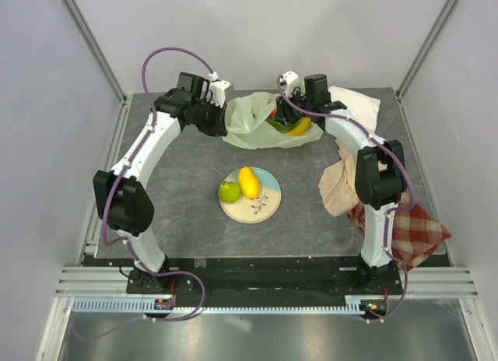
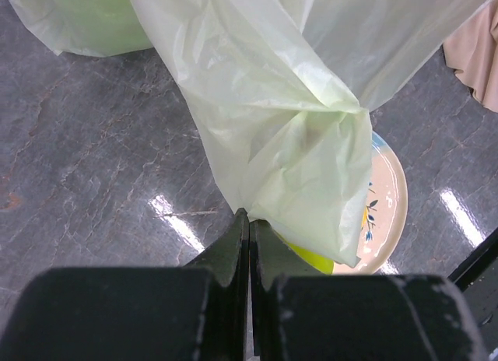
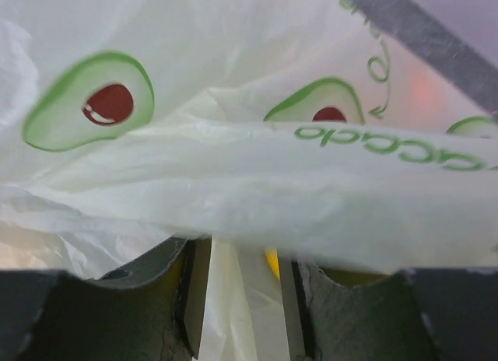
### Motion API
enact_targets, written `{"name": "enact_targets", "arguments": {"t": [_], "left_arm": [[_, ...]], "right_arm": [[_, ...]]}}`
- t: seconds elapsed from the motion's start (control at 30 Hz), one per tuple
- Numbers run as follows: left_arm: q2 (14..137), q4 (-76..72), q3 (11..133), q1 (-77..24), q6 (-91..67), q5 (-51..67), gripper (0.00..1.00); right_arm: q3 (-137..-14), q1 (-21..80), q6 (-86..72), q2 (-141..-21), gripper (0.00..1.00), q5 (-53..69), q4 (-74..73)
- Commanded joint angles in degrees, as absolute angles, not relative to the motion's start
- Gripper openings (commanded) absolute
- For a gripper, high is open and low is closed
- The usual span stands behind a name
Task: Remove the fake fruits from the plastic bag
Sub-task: Take out the fake fruit from the plastic bag.
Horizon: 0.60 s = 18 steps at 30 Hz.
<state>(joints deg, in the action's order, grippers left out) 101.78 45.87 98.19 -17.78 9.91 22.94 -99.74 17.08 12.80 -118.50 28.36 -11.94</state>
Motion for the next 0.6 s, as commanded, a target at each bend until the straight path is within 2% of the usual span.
{"name": "enact_targets", "arguments": {"t": [0.0,0.1,0.13,0.2,0.23,0.37,0.57], "left_arm": [[102.0,44.0,100.5,-18.1,9.4,22.0,0.02],[102.0,44.1,100.5,-18.1,9.0,22.1,0.02],[102.0,44.0,100.5,-18.1,8.9,22.1,0.02],[102.3,44.1,100.5,-18.1,8.9,22.3,0.02],[102.5,44.0,100.5,-18.1,8.7,22.5,0.02],[103.5,44.0,101.0,-18.1,8.4,23.4,0.02],[104.2,44.1,101.1,-18.2,8.9,23.9,0.02]], "right_arm": [[-100.5,17.1,15.6,-117.4,0.47,30.8,-11.7],[-99.8,17.2,17.3,-118.2,0.53,27.2,-11.8],[-99.9,17.2,17.5,-119.1,0.6,24.4,-11.5],[-102.1,17.3,16.7,-121.5,0.66,21.5,-11.3],[-103.3,17.3,16.2,-124.8,0.73,20.2,-11.2],[-114.0,17.2,11.9,-133.8,0.79,13.9,-12.6],[-122.6,17.1,7.1,-143.6,0.88,8.6,-10.8]]}}
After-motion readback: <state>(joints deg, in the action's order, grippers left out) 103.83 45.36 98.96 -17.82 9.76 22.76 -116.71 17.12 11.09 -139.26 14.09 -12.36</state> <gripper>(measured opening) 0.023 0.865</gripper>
